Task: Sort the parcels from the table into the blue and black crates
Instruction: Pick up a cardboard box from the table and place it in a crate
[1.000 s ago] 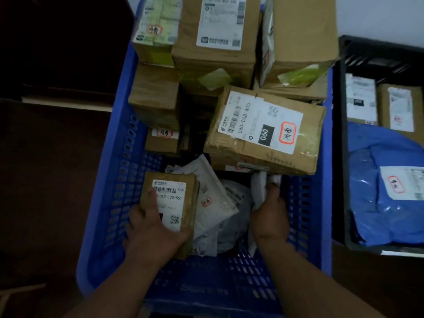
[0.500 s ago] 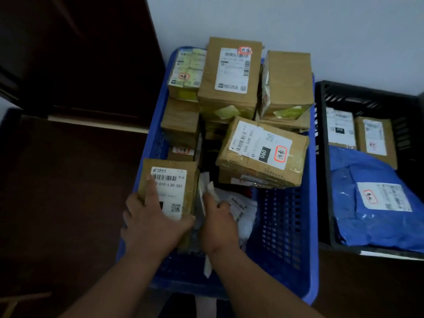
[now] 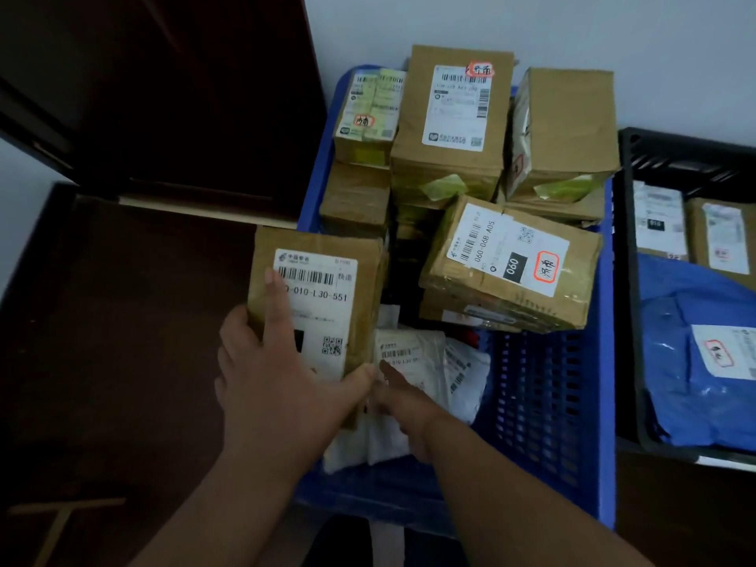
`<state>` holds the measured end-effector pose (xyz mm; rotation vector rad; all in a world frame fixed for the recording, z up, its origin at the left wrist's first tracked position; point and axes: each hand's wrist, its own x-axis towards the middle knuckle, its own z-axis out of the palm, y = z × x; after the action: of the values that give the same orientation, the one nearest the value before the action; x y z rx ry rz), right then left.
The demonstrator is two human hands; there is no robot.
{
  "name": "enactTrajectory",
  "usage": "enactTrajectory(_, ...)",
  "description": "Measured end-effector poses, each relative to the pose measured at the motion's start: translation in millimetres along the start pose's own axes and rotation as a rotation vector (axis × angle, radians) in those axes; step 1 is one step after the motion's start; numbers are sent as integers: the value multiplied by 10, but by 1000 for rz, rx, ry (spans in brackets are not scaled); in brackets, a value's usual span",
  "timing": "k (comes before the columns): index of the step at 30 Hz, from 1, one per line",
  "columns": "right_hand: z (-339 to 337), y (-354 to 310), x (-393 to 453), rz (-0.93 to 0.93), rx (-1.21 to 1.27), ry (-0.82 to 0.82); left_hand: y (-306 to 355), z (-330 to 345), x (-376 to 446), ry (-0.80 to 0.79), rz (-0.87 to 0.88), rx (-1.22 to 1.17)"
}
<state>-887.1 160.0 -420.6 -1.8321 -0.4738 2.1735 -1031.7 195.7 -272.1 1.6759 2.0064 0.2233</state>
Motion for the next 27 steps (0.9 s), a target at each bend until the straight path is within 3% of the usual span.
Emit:
enactTrajectory(4,-50,11,-51,120,383,113,106,2,94,-92,0,41)
enactTrajectory(9,-242,-17,-222,46,494,282,170,250,33,-186,-54,39)
enactTrajectory(13,-298,-21,-358,-46,541,153,243,493,-93,-214,-79,45)
enactTrajectory(17,-338,111,-511,-63,749,47,407,745,-328,-263,-79,30)
enactTrajectory(22,-628,398,-668,-74,691,362,558,1134,-526,-471,-66,-22)
enactTrajectory(27,-1007,464,-735,-41,460,629,598,1628,-511,-651,-38,-276)
